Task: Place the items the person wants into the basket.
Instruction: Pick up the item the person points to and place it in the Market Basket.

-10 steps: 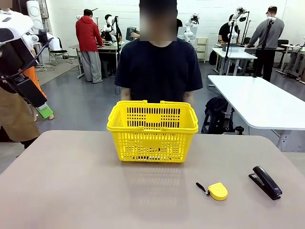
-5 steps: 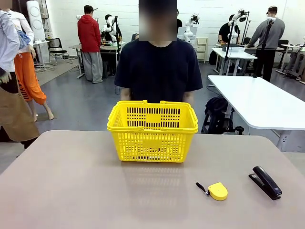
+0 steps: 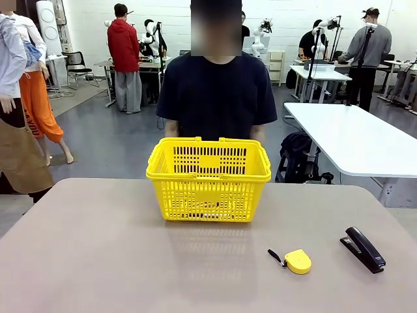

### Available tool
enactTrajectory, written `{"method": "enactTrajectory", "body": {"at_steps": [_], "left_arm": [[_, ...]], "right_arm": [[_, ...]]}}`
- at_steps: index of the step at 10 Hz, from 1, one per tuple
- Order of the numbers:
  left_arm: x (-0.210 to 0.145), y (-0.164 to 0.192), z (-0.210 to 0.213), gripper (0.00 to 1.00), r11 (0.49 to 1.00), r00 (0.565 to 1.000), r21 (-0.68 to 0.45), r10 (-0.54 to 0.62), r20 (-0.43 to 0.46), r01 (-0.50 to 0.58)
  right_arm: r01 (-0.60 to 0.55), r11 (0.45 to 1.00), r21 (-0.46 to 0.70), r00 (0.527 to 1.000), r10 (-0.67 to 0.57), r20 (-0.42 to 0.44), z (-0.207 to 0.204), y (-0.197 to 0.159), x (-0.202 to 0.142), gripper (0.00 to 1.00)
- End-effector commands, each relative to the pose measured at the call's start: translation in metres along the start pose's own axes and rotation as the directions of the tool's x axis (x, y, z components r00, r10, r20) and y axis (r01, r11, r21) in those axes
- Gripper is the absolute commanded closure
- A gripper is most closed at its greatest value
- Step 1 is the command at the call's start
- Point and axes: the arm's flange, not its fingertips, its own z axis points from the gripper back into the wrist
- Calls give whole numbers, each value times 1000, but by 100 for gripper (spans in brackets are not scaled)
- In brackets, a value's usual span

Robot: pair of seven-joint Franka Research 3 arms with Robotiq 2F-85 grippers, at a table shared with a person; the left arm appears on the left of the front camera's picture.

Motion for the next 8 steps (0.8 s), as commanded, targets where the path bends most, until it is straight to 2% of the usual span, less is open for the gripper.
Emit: {"method": "enactTrajectory", "body": {"at_steps": [1, 3, 5, 8], "left_arm": [[-22, 1, 11, 0, 999, 998, 28, 44, -44, -43], [-47, -30, 17, 0, 990, 995, 133, 60, -84, -49], [-52, -46, 27, 0, 977, 990, 211, 65, -123, -38], [-58, -45, 33, 0, 979, 987, 193, 98, -129, -72]], "right_arm": [[-15, 1000, 19, 1000, 15, 23, -1, 1, 2, 0], [-15, 1000, 19, 1000, 15, 23, -1, 1, 2, 0], [-15, 1000, 19, 1000, 15, 23, -1, 1, 2, 0], [-15, 1000, 19, 1000, 15, 23, -1, 1, 2, 0]]}}
